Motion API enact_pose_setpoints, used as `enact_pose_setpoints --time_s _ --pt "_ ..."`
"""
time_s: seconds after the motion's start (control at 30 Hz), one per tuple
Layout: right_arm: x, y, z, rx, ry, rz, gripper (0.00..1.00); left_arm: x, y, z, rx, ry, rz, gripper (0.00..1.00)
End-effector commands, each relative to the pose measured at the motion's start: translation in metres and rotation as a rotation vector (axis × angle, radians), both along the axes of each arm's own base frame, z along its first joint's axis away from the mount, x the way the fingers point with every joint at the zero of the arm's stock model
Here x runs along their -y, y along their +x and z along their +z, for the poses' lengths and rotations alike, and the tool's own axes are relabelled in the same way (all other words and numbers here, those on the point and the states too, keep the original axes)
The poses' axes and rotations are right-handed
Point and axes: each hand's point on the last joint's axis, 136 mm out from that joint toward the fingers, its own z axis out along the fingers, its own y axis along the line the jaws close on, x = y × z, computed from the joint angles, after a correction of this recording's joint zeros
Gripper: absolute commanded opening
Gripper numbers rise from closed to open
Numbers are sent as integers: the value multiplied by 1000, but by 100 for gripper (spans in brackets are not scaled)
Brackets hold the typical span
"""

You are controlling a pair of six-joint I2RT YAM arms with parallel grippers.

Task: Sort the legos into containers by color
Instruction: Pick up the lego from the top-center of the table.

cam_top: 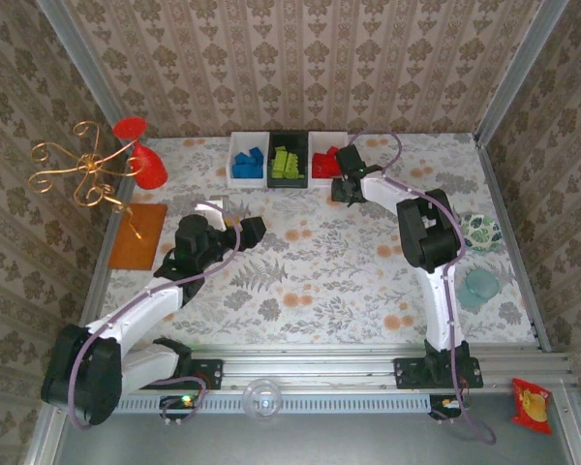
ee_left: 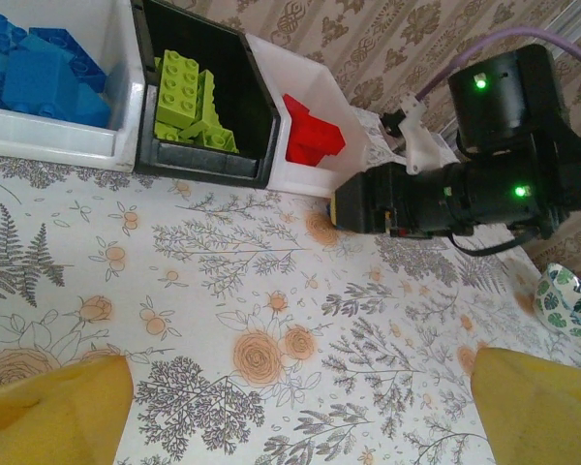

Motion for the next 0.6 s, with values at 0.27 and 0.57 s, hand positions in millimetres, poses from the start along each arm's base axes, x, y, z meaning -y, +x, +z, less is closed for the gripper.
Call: enact_pose_setpoints --time_s 0.27,0.57 --pt "-2 -41 47 75 107 1 50 -5 0 8 21 -18 1 92" --pt "-65 -55 110 227 188 155 49 -24 2 11 25 -9 71 92"
